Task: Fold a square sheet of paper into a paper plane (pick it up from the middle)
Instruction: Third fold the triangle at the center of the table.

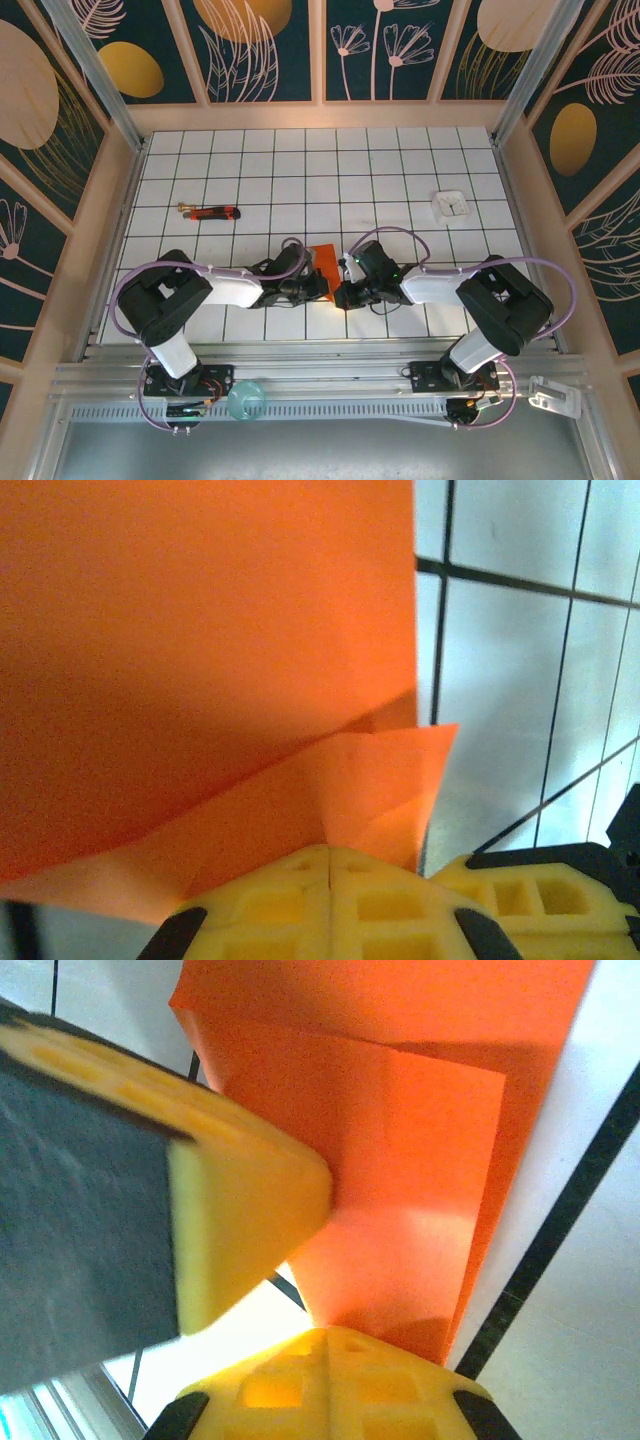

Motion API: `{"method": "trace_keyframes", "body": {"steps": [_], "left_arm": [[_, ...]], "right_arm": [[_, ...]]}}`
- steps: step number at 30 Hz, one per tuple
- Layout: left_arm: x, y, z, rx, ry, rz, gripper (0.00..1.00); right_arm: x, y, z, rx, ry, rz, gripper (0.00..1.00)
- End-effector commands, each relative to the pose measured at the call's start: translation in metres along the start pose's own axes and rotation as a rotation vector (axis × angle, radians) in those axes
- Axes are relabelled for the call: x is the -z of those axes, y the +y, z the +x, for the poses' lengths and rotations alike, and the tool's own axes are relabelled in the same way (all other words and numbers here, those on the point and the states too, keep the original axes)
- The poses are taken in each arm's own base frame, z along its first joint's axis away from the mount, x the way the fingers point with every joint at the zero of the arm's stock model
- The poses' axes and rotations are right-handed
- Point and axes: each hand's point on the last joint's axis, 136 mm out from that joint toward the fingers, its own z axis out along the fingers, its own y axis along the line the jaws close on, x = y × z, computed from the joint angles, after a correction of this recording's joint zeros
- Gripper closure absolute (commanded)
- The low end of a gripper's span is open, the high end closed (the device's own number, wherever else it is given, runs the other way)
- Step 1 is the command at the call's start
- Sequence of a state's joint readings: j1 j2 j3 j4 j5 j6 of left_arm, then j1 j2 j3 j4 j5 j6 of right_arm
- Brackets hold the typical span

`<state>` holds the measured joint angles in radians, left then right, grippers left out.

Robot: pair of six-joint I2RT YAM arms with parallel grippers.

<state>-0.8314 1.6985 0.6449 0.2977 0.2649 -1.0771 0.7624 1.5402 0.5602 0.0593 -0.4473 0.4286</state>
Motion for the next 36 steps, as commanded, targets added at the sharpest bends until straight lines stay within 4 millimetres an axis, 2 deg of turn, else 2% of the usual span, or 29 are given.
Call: {"method": "trace_keyframes", "body": {"steps": [1, 15, 21, 24, 26, 28, 31, 33, 36], "left_arm": [[0.010, 0.038, -0.012, 0.039, -0.044, -0.108, 1.00], [0.026, 0.071, -0.039, 0.043, -0.099, -0.137, 1.00], [0.037, 0.069, -0.058, 0.033, -0.134, -0.110, 1.00], [0.045, 0.056, -0.062, 0.016, -0.141, -0.080, 0.90], [0.050, 0.047, -0.058, 0.029, -0.137, -0.039, 0.80], [0.059, 0.039, -0.051, 0.054, -0.147, 0.005, 0.71], [0.068, 0.024, -0.041, 0.066, -0.162, 0.057, 0.62], [0.072, 0.019, -0.036, 0.080, -0.168, 0.086, 0.58], [0.073, 0.013, -0.030, 0.088, -0.169, 0.126, 0.55]], "right_arm": [[0.003, -0.056, 0.060, -0.132, 0.176, 0.218, 1.00], [0.006, -0.061, 0.068, -0.153, 0.185, 0.240, 1.00], [0.008, -0.057, 0.064, -0.142, 0.174, 0.228, 1.00], [0.010, -0.039, 0.046, -0.092, 0.128, 0.173, 1.00], [0.014, -0.017, 0.026, -0.056, 0.079, 0.095, 1.00], [0.025, 0.015, 0.002, -0.019, 0.009, -0.019, 1.00], [0.042, 0.046, -0.025, -0.001, -0.085, -0.150, 0.94], [0.046, 0.049, -0.038, -0.015, -0.131, -0.174, 0.91], [0.043, 0.033, -0.054, -0.052, -0.162, -0.126, 0.91]]}}
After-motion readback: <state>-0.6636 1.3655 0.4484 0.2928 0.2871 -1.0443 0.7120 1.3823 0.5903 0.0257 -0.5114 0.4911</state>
